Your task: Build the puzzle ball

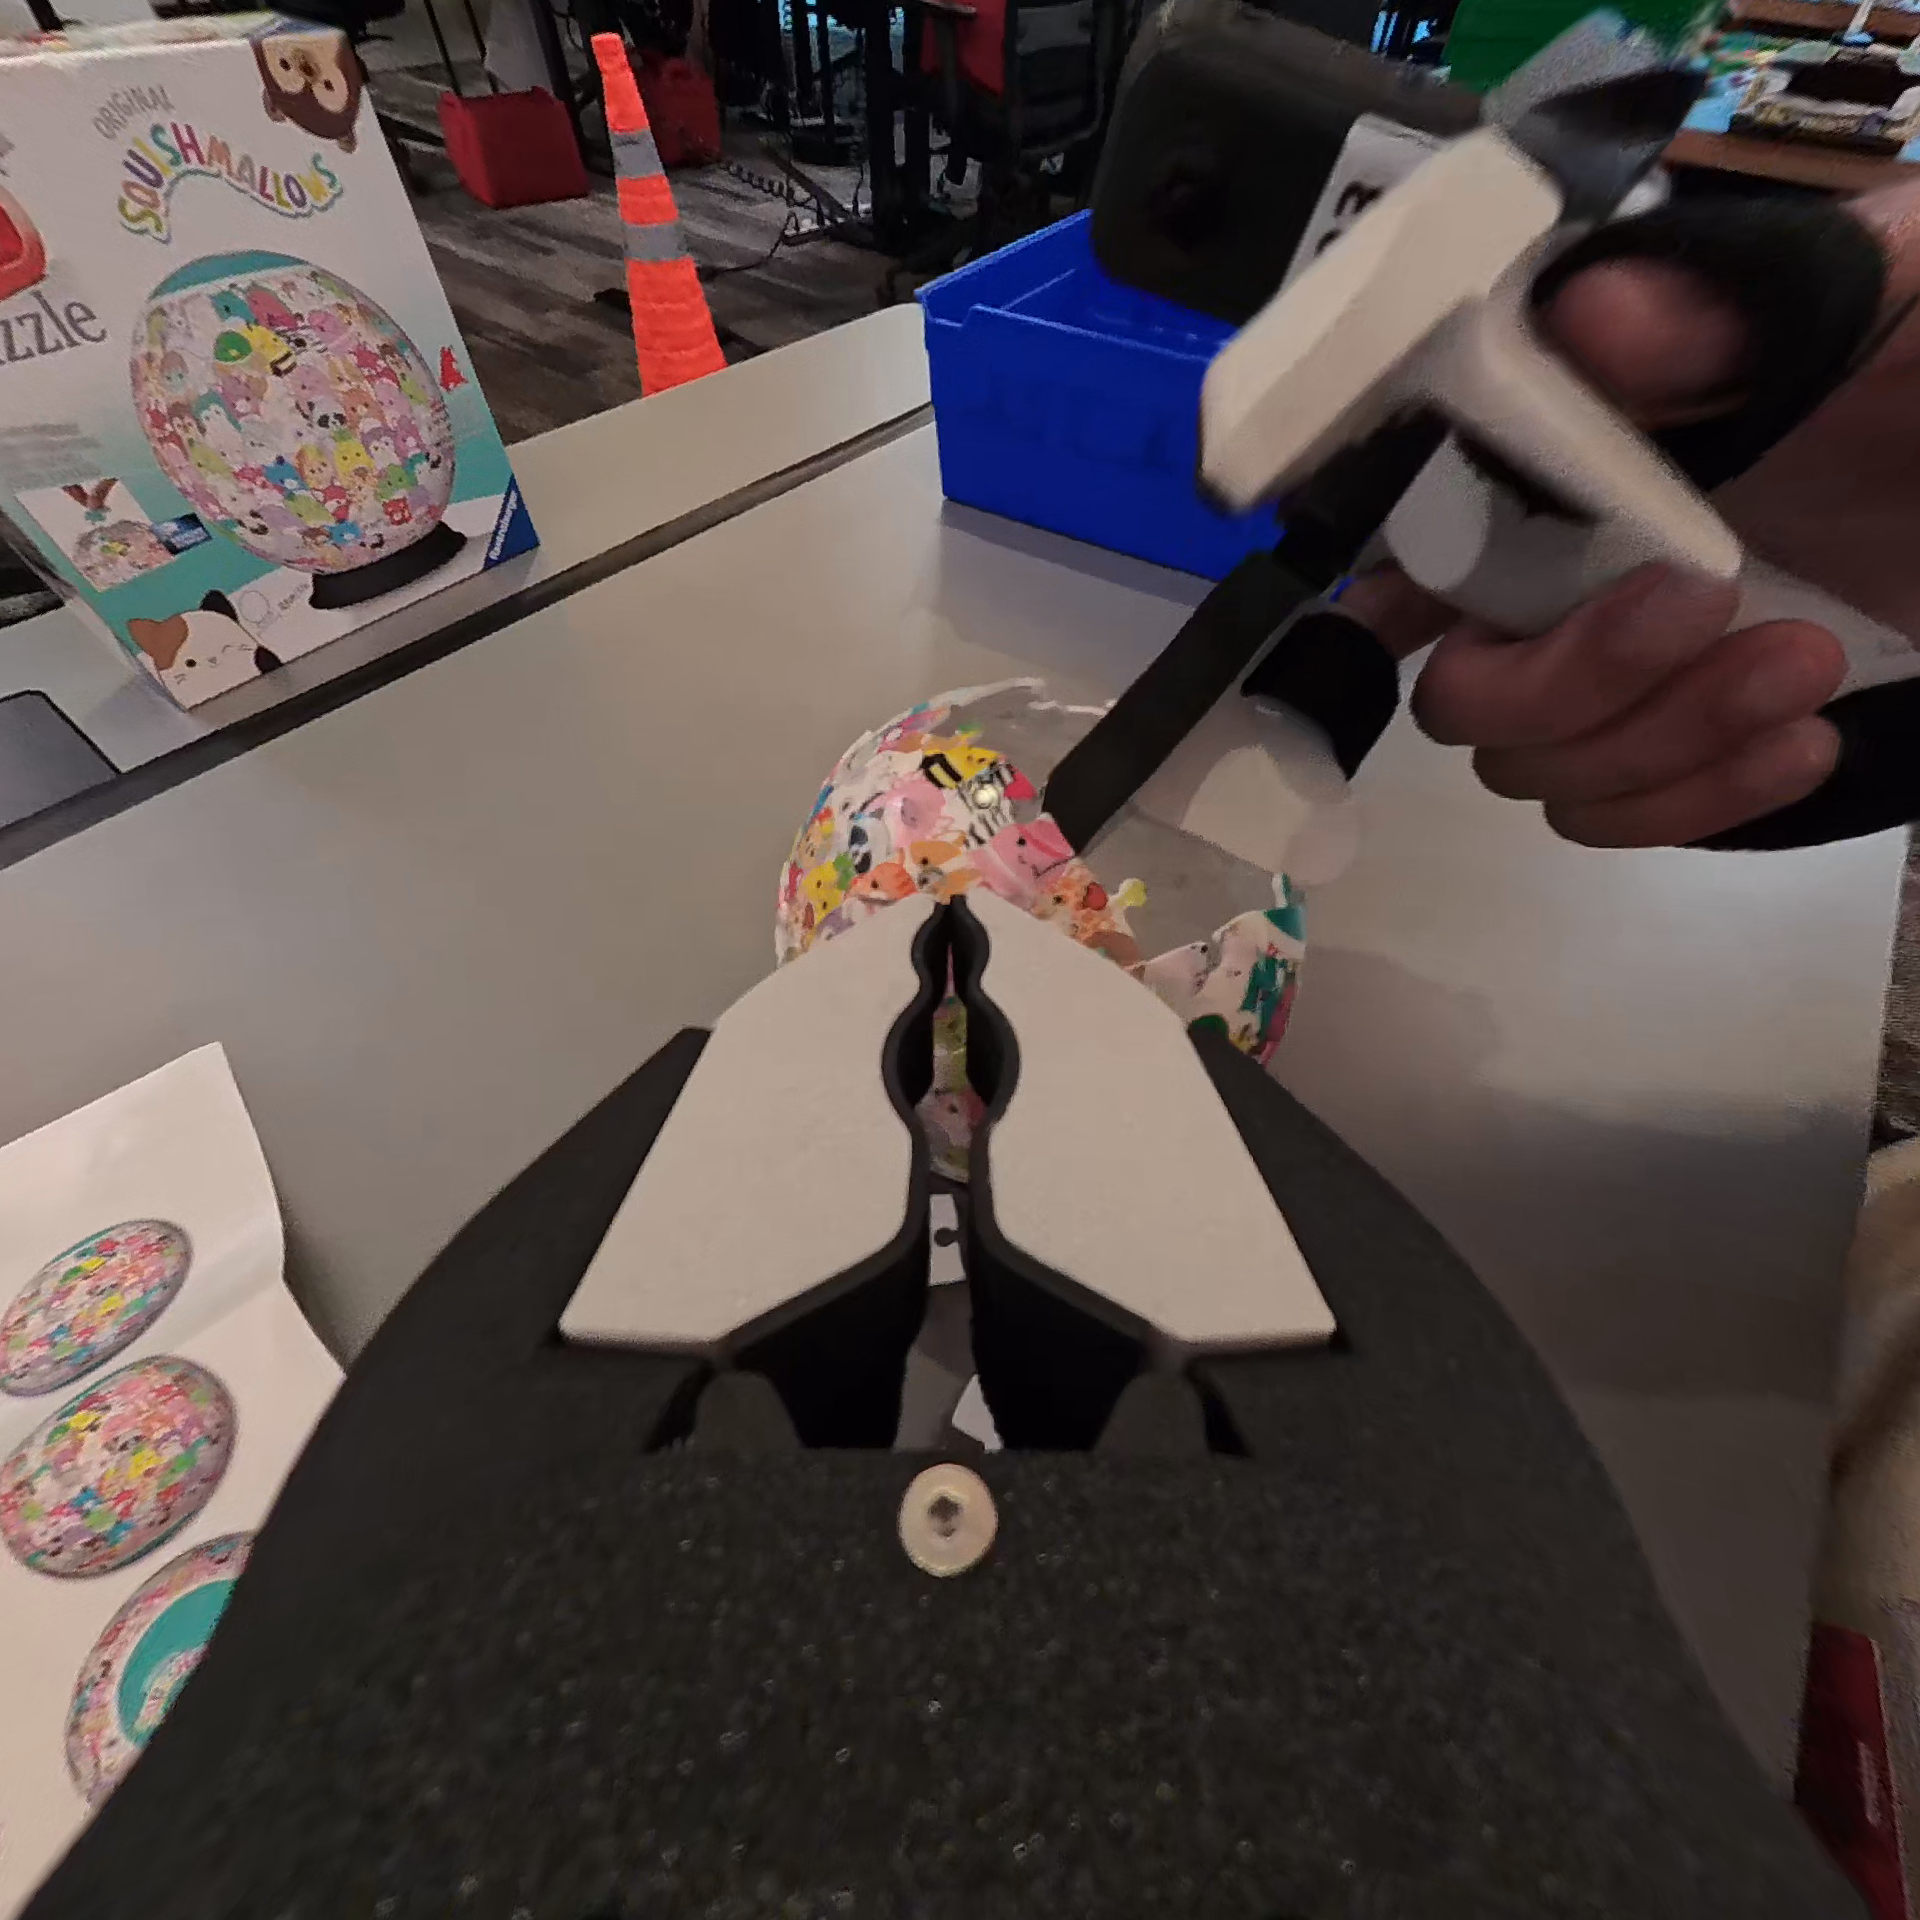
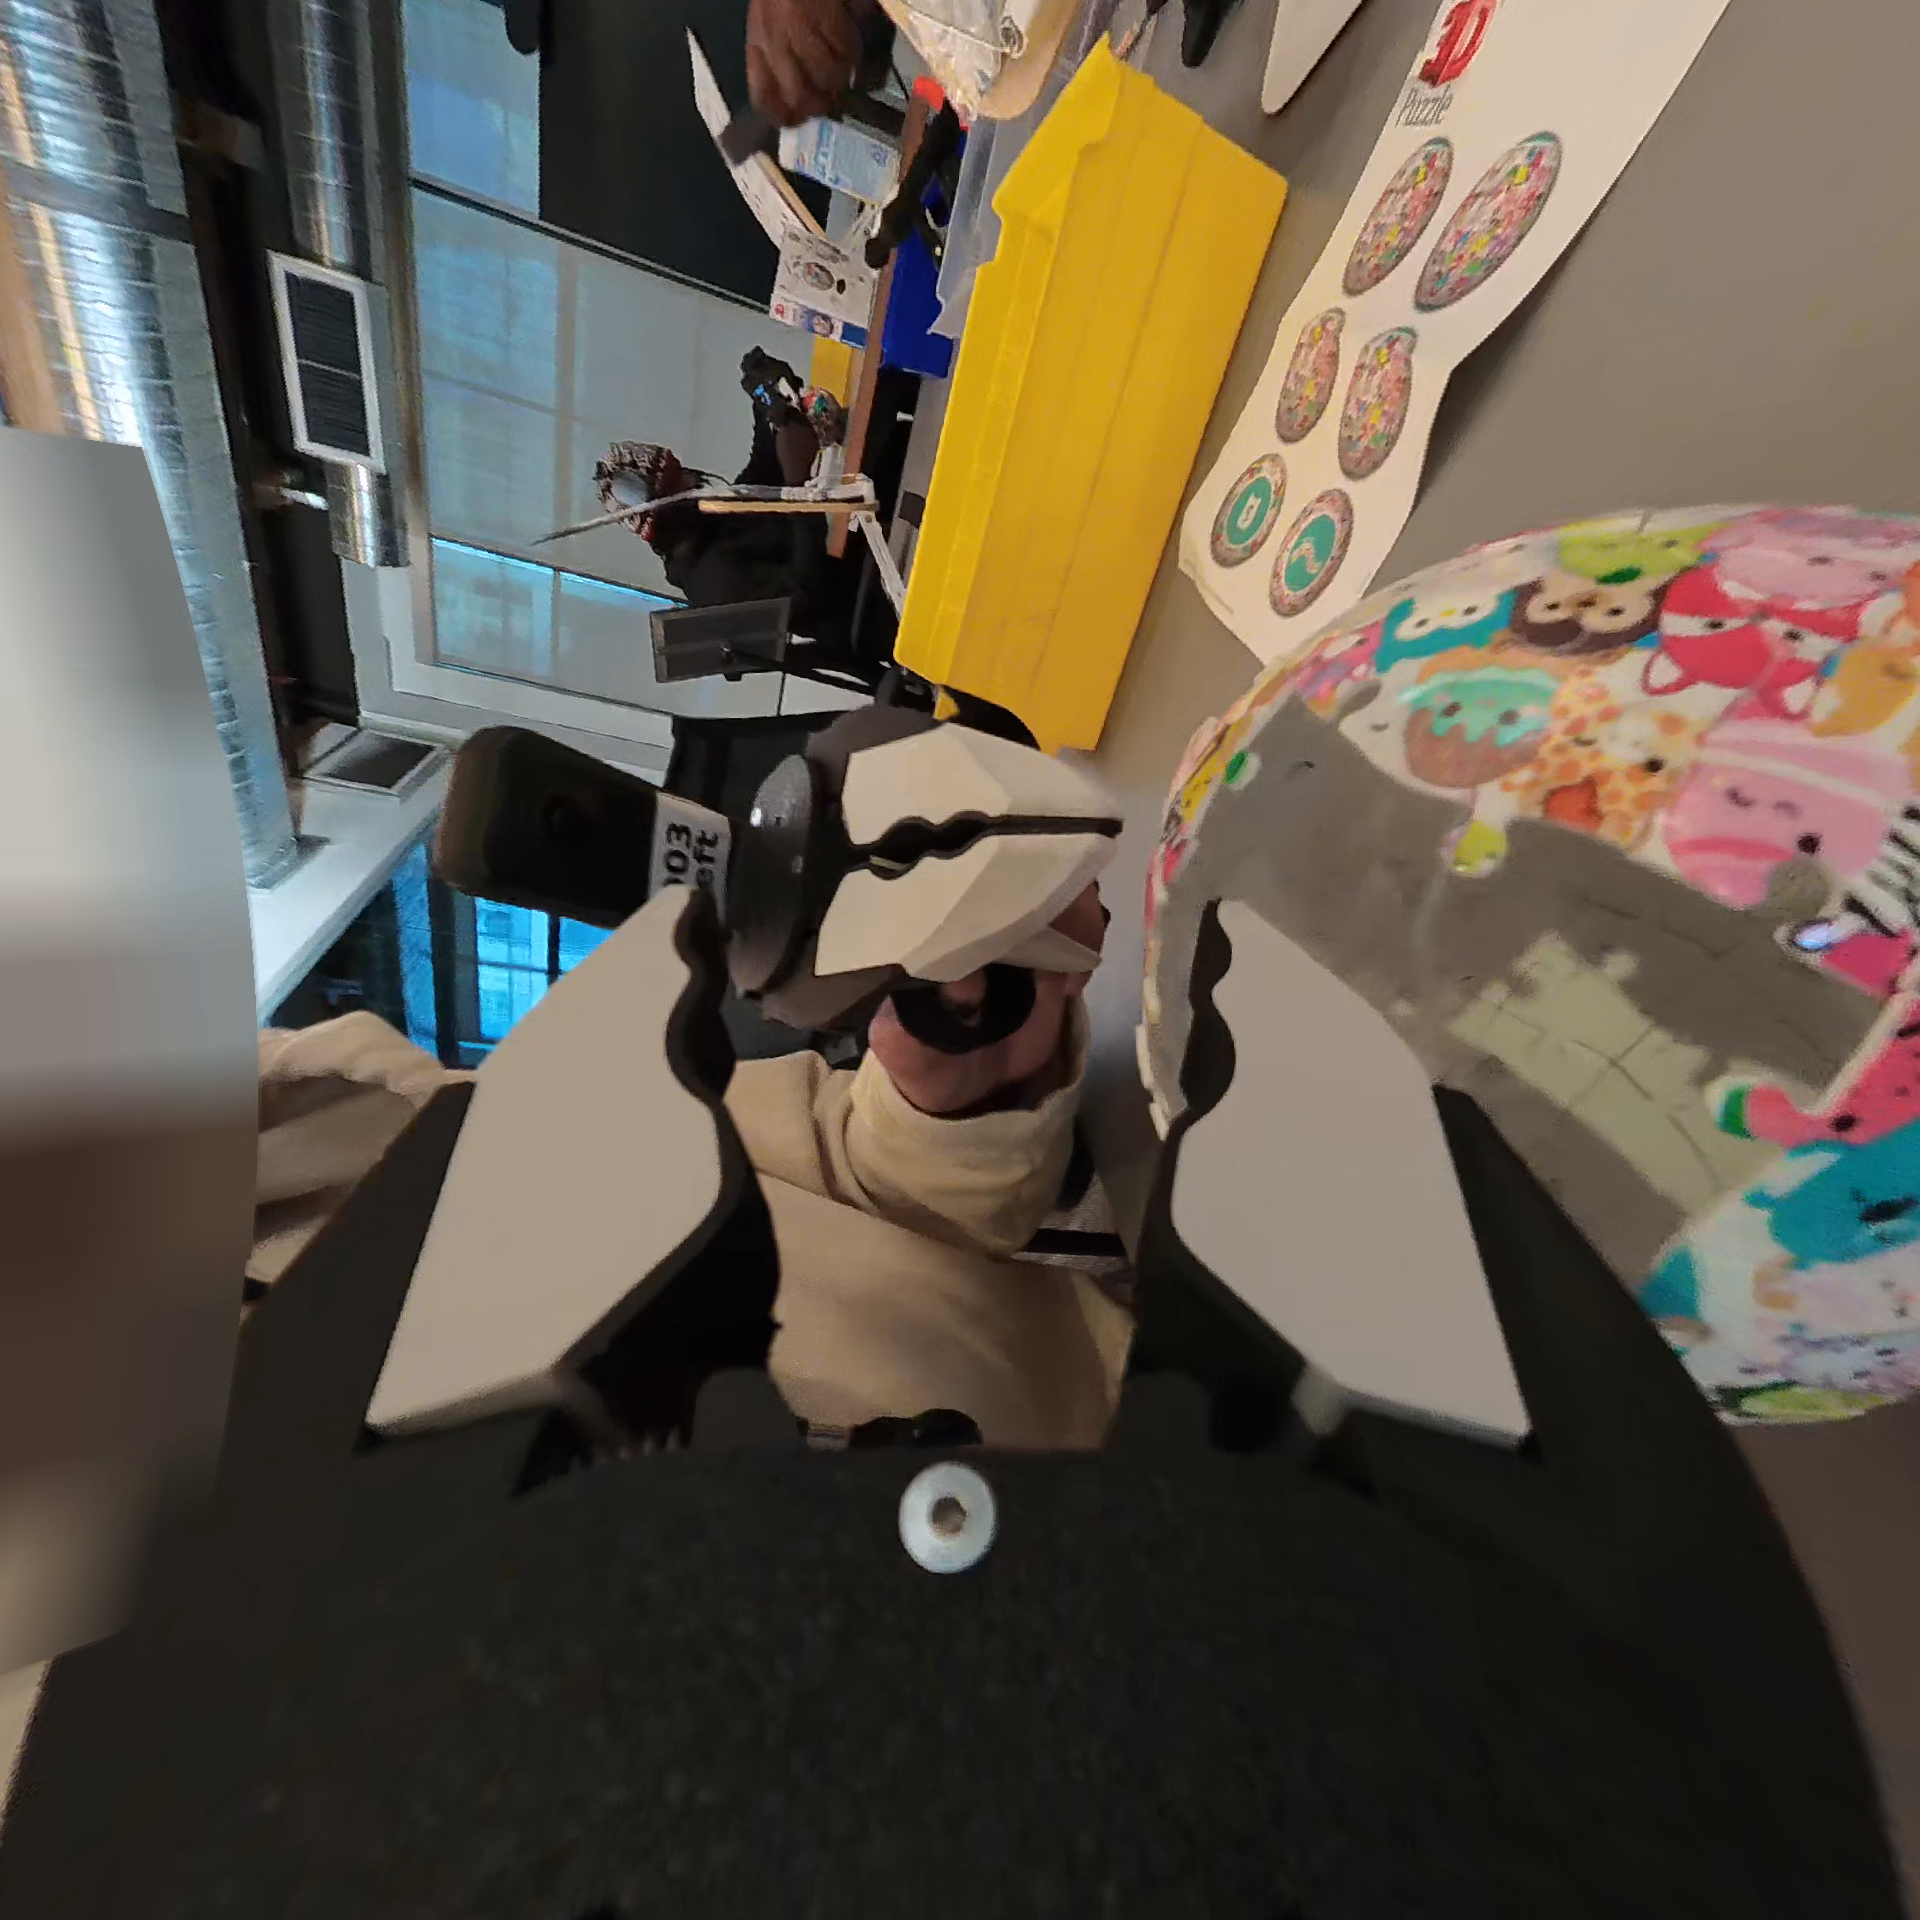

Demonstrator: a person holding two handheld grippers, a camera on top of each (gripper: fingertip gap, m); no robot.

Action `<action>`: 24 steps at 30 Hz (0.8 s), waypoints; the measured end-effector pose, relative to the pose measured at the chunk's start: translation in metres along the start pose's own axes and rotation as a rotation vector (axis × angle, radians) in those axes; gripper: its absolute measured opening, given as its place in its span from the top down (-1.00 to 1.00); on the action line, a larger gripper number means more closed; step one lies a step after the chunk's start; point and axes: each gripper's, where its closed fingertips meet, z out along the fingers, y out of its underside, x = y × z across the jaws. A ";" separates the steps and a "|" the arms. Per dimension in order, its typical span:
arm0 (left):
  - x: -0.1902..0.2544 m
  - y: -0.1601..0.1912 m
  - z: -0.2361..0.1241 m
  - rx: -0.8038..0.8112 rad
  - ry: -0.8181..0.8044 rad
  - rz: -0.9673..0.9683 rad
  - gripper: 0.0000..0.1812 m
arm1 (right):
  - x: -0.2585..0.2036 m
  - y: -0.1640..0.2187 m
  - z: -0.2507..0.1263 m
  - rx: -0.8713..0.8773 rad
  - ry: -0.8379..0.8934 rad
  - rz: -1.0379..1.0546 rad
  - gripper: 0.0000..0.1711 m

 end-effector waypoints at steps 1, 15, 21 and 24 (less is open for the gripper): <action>-0.001 0.001 0.001 0.000 -0.008 0.000 1.00 | -0.002 -0.003 -0.002 0.021 -0.016 0.015 -0.03; -0.009 -0.003 0.010 0.025 0.130 -0.124 1.00 | -0.018 -0.021 0.007 0.121 -0.115 0.187 -0.33; -0.007 -0.001 0.010 0.025 0.164 -0.098 1.00 | -0.013 -0.022 0.005 0.138 -0.121 0.209 -0.31; -0.006 -0.002 0.010 0.024 0.168 -0.088 1.00 | -0.016 -0.022 0.008 0.129 -0.158 0.227 -0.28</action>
